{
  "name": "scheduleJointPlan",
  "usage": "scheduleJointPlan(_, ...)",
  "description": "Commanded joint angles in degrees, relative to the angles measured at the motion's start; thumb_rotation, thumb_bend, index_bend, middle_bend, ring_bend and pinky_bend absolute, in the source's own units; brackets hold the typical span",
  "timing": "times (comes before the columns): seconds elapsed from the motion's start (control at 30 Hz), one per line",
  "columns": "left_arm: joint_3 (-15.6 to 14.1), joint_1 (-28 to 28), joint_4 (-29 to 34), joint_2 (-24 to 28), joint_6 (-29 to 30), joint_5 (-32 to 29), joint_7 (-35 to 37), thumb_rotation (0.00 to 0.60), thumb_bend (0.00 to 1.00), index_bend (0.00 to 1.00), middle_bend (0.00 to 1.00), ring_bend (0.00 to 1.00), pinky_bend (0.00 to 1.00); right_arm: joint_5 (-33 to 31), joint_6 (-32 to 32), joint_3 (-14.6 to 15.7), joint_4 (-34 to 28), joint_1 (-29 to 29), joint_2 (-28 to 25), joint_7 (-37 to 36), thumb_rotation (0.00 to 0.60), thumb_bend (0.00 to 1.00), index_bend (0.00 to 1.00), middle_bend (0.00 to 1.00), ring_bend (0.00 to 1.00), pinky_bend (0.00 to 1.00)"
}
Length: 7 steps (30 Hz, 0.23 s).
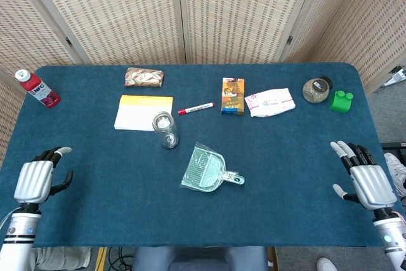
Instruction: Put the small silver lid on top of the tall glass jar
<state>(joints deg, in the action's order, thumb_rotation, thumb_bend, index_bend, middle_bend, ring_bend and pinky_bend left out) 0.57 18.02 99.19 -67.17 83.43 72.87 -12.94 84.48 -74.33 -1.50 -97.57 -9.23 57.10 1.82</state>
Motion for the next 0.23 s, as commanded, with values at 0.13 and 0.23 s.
scheduleJointPlan(0.13,0.4,-1.2,0.2,-0.4,1.2,2.2,-0.1,0.571,0.43,0.25,0.26,0.27,0.37,0.3,-0.4,0.1,-0.1,0.1,0.1,0.1,0.6,0.23,0.0,0.04,0.0,0.07)
scheduleJointPlan(0.23,0.6,-1.6,-0.5,-1.1,1.9,4.0,0.4,0.599,0.43,0.24,0.26,0.27,0.37,0.2,-0.4,0.1,-0.1,0.2,0.2,0.1,0.6,0.23,0.0,0.04,0.0,0.07)
